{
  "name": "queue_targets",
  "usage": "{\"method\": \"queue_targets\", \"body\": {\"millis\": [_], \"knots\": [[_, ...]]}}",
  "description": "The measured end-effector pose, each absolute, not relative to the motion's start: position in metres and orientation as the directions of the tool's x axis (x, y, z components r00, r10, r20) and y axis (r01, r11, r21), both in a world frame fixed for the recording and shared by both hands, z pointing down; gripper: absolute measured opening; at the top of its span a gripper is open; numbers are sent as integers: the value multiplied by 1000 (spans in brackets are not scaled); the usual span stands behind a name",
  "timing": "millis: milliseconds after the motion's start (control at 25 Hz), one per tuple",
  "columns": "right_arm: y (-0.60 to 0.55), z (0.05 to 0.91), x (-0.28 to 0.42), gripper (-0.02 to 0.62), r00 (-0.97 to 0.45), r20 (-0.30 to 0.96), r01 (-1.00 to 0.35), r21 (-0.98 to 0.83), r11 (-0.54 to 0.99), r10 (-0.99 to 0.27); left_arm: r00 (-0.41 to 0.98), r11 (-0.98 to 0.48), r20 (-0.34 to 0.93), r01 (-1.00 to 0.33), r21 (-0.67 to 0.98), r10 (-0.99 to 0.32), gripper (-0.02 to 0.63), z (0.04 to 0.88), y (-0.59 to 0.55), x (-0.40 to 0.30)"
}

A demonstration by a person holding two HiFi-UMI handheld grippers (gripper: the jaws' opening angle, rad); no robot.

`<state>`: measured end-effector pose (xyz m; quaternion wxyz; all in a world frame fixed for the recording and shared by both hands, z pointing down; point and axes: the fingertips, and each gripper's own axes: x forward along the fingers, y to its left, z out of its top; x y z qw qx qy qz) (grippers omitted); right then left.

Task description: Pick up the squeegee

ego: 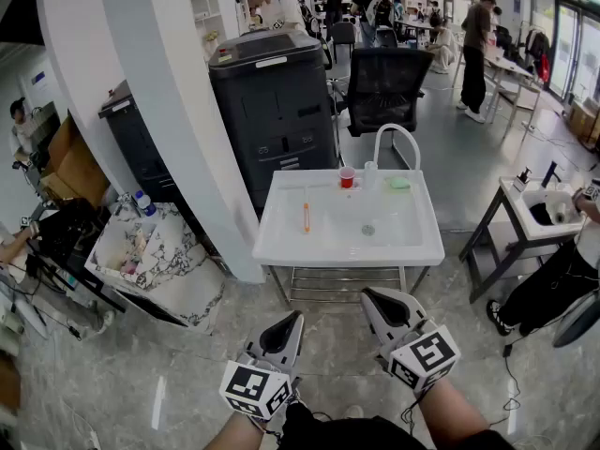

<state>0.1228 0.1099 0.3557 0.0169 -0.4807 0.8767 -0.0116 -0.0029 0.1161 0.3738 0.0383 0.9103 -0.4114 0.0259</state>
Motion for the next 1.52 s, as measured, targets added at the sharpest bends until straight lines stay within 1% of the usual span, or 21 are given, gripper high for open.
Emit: {"method": "queue_targets", "body": {"millis": [560, 760, 800, 840, 880, 960, 1040, 1120, 1520], "knots": [[112, 355, 122, 17, -542, -36, -839, -40, 543, -840, 644, -644, 78, -764, 36, -761, 17, 372, 118, -6], [113, 359, 125, 26, -551, -50, -830, -68, 553, -833, 629, -630, 94, -776, 22, -771, 20, 375, 120, -6], [112, 360, 125, 44, -555, -52, -827, -71, 557, -830, 625, -626, 100, -780, 19, -775, 43, 375, 120, -7], [110, 361, 125, 75, -558, -53, -825, -73, 561, -828, 621, -623, 107, -782, 16, -777, 92, 376, 119, -7], [107, 362, 125, 111, -561, -53, -823, -75, 563, -826, 617, -620, 115, -784, 13, -778, 128, 377, 117, -8], [101, 366, 123, 136, -558, -50, -824, -82, 560, -828, 612, -616, 127, -788, 10, -780, 161, 380, 113, -13], [94, 369, 120, 158, -549, -43, -830, -89, 551, -835, 613, -618, 132, -786, 11, -779, 175, 382, 107, -19], [84, 372, 116, 165, -539, -34, -837, -90, 540, -841, 621, -625, 132, -781, 15, -773, 192, 384, 98, -25], [-3, 377, 71, 173, -466, 13, -883, -67, 464, -885, 694, -692, 132, -719, 67, -708, 196, 395, 2, -74]]}}
